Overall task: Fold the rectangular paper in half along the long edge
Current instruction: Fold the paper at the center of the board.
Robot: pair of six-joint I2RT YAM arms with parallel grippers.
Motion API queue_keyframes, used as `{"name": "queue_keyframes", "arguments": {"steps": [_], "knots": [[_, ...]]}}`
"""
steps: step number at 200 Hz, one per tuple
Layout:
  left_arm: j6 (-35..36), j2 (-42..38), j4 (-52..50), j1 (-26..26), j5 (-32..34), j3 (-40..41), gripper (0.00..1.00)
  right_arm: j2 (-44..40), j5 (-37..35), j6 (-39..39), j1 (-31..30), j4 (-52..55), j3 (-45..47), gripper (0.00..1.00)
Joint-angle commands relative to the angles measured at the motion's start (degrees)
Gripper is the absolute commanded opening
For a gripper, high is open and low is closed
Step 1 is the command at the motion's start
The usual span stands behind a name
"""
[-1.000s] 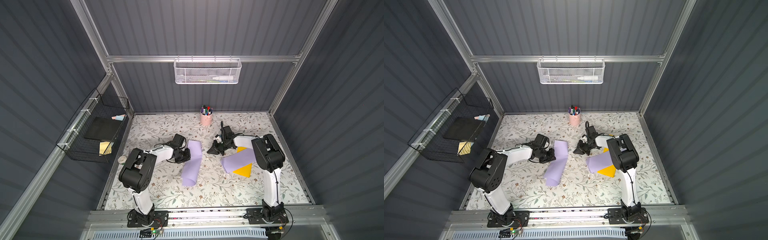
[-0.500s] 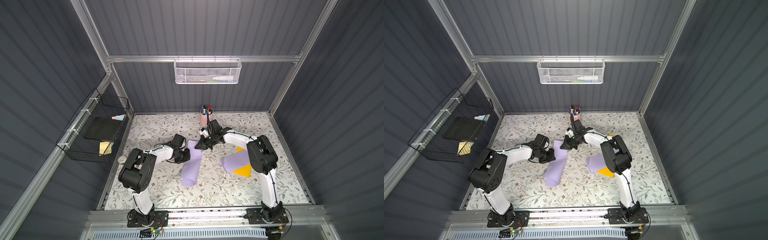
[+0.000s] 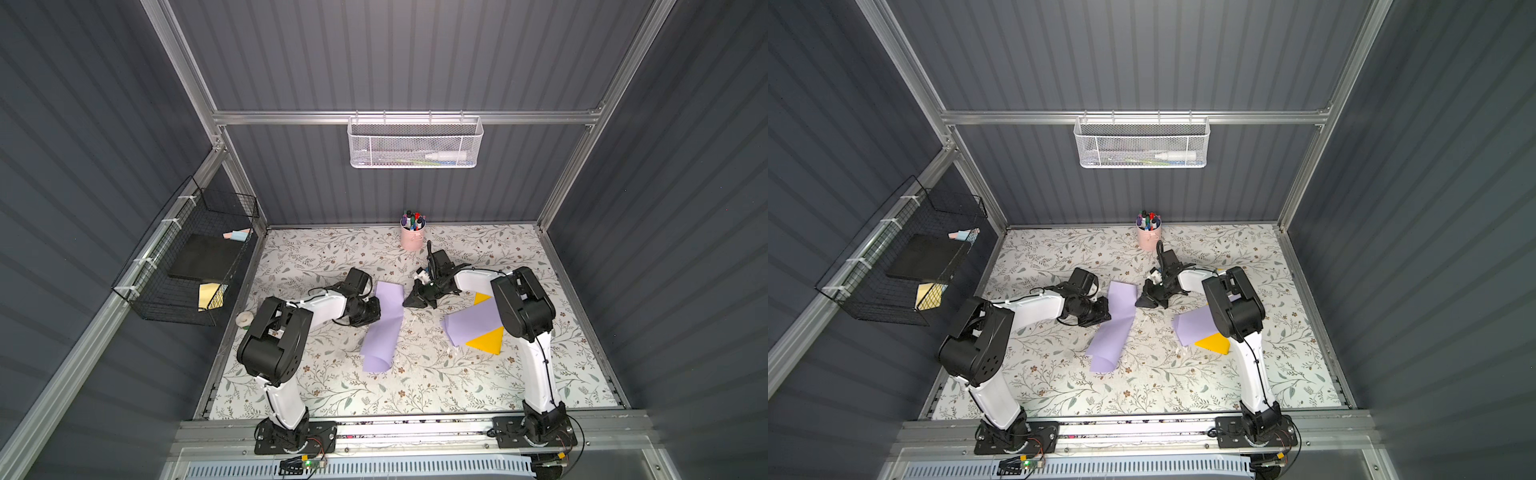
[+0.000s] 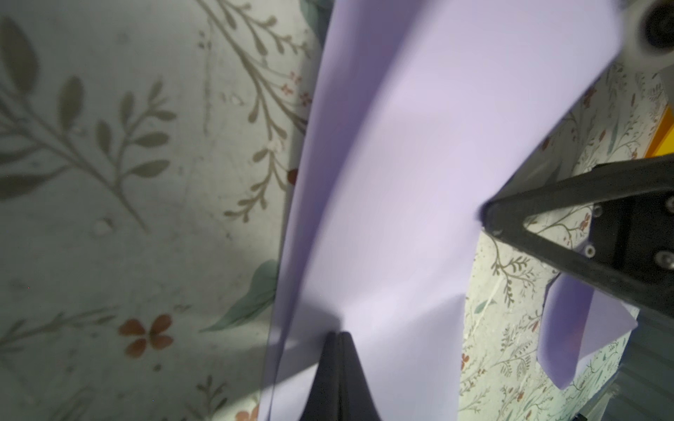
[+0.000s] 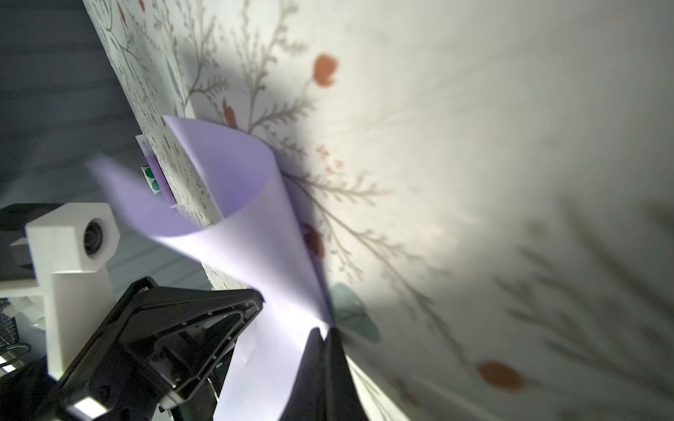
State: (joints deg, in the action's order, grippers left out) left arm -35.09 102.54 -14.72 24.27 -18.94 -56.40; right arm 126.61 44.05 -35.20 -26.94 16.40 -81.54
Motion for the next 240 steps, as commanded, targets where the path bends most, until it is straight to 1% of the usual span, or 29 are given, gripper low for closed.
{"name": "queue_keyframes", "arguments": {"steps": [1,20,46,91,113,139,178,209,223,240], "knots": [[1.4,2.0,-8.8,-0.4,4.1,2.1,0.00,-0.5,-5.5,1.2,4.0,2.9,3.7,0.00],[1.5,1.9,-9.0,-0.4,4.1,2.0,0.00,-2.7,-4.2,1.7,4.5,3.2,3.8,0.00],[1.5,2.0,-8.9,-0.4,4.2,2.1,0.00,-4.3,-1.6,1.9,2.2,3.0,1.4,0.00],[1.3,2.1,-8.6,-0.4,4.0,2.1,0.00,1.0,-0.9,1.4,-3.3,5.3,-6.9,0.00],[1.3,2.0,-8.6,-0.4,3.9,2.1,0.00,3.8,-1.7,0.6,-4.2,5.3,-9.2,0.00],[1.3,1.7,-8.7,-0.4,4.0,2.1,0.00,6.6,-3.4,-0.5,-3.0,5.9,-9.8,0.00],[1.4,1.4,-8.8,-0.4,3.9,2.2,0.00,5.6,-9.9,0.6,0.1,7.5,-5.9,0.00],[1.5,1.3,-9.0,-0.4,3.9,2.4,0.00,2.8,-9.3,0.8,4.4,5.6,-0.2,0.00],[1.5,1.3,-9.0,-0.4,3.9,2.5,0.00,0.8,-10.2,2.0,4.6,6.4,0.1,0.00],[1.5,1.4,-9.0,-0.4,3.8,2.3,0.00,-0.9,-7.6,2.4,3.9,6.3,-0.9,0.00]]}}
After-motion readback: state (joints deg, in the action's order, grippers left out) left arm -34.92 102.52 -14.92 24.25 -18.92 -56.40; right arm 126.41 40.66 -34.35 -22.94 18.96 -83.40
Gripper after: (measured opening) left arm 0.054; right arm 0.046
